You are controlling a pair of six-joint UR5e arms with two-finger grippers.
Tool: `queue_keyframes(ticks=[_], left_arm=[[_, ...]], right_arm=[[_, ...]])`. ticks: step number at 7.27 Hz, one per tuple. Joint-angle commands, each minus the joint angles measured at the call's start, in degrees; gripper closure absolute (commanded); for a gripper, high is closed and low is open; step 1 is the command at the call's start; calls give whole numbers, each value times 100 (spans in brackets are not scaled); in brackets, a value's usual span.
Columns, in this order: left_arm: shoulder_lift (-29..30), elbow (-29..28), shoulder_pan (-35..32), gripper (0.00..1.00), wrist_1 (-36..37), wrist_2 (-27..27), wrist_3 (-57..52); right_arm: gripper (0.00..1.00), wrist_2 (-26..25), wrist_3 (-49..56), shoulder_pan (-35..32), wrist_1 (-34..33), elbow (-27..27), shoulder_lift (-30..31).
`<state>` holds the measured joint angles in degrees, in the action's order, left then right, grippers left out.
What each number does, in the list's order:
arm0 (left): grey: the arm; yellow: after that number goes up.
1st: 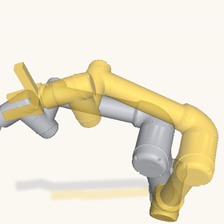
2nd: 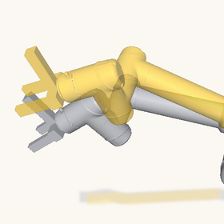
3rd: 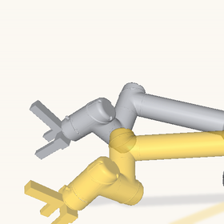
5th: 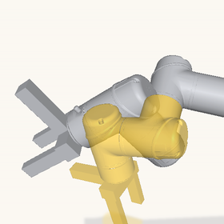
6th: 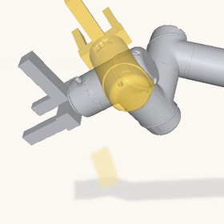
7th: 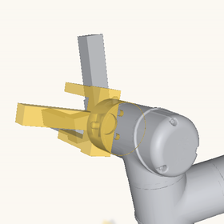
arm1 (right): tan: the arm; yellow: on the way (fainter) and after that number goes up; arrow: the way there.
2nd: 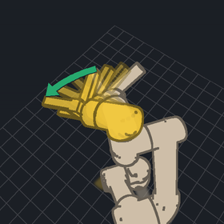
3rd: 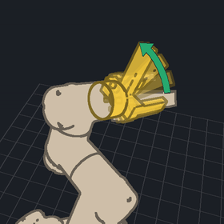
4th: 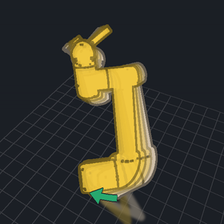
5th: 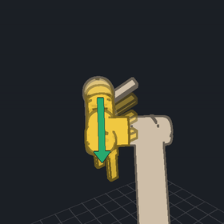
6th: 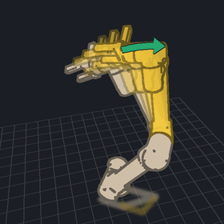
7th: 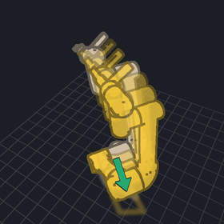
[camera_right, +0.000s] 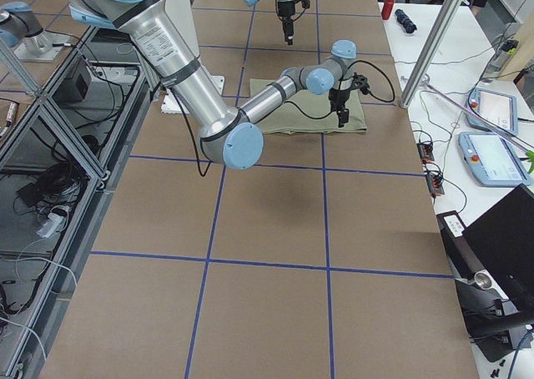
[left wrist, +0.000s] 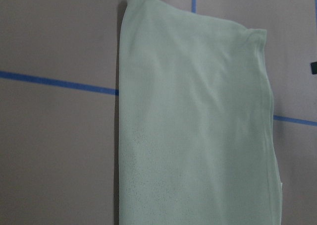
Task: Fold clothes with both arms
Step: 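Move the left gripper to the shirt's near corner while the right gripper rises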
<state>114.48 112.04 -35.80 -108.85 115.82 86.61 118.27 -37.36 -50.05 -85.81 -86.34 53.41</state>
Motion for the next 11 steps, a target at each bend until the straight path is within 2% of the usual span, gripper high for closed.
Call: queue_keyframes(ticks=[1,3,5,7,10,11], left_arm=[[-84,-25,955,0,-92,-521,1299],[-23,-42,1477,1,-75,-569,2322],[274,-760,1576,1,-84,-876,2334],[302,-1025,1706,1,-84,-911,2369],[337,-1071,1936,1,-84,-1061,2475],[346,-1071,1936,5,-84,-1061,2484]], right_arm=[[0,475,-472,39,-58,-1083,843],[0,530,-544,48,-41,-1402,1171],[0,469,-553,48,-6,-1421,1181],[0,477,-553,57,12,-1421,1172],[0,478,-772,83,21,-1465,1137],[0,469,-772,83,21,-1465,1137]])
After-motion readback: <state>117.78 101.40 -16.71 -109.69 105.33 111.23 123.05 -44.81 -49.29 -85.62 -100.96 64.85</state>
